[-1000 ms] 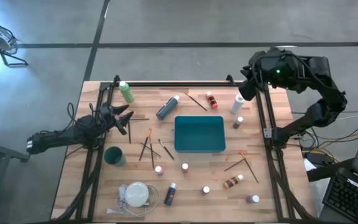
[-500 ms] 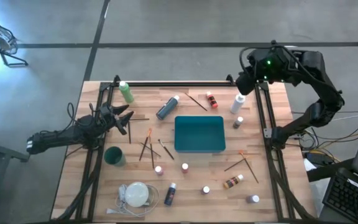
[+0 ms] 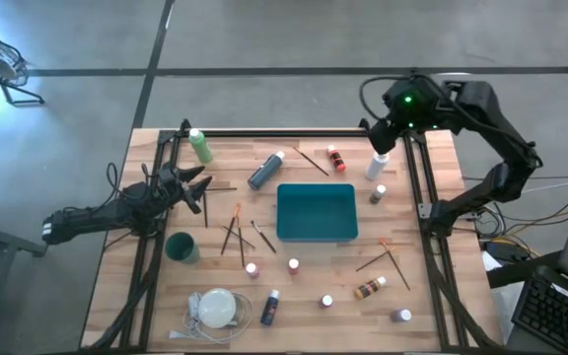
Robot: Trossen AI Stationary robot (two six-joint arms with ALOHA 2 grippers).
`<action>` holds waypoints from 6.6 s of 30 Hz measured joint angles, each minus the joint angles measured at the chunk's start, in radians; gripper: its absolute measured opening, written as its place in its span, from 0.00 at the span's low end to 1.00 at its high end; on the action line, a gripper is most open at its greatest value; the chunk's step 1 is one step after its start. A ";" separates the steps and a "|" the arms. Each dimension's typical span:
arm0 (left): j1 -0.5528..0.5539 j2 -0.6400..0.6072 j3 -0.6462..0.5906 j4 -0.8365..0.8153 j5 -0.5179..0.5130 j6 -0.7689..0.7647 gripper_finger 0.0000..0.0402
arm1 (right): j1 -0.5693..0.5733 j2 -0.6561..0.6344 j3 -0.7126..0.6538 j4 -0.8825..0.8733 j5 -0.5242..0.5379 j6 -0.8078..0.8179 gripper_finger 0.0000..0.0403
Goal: Pick & Place Paint Supplies
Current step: Put the white paint bottle into the blue bin
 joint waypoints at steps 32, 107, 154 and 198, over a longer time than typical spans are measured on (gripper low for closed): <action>0.000 0.000 0.000 0.000 0.000 0.000 0.57 | -0.193 -0.073 -0.393 0.000 -0.082 0.168 0.64; 0.000 0.000 0.000 0.001 0.000 0.000 0.57 | -0.357 0.052 -0.710 0.275 -0.160 0.033 0.57; 0.000 0.000 0.000 0.003 0.000 0.000 0.57 | -0.380 0.073 -0.718 0.270 -0.189 -0.020 0.32; 0.000 0.000 0.000 0.003 0.000 0.000 0.57 | -0.378 0.007 -0.638 0.214 -0.248 -0.016 0.28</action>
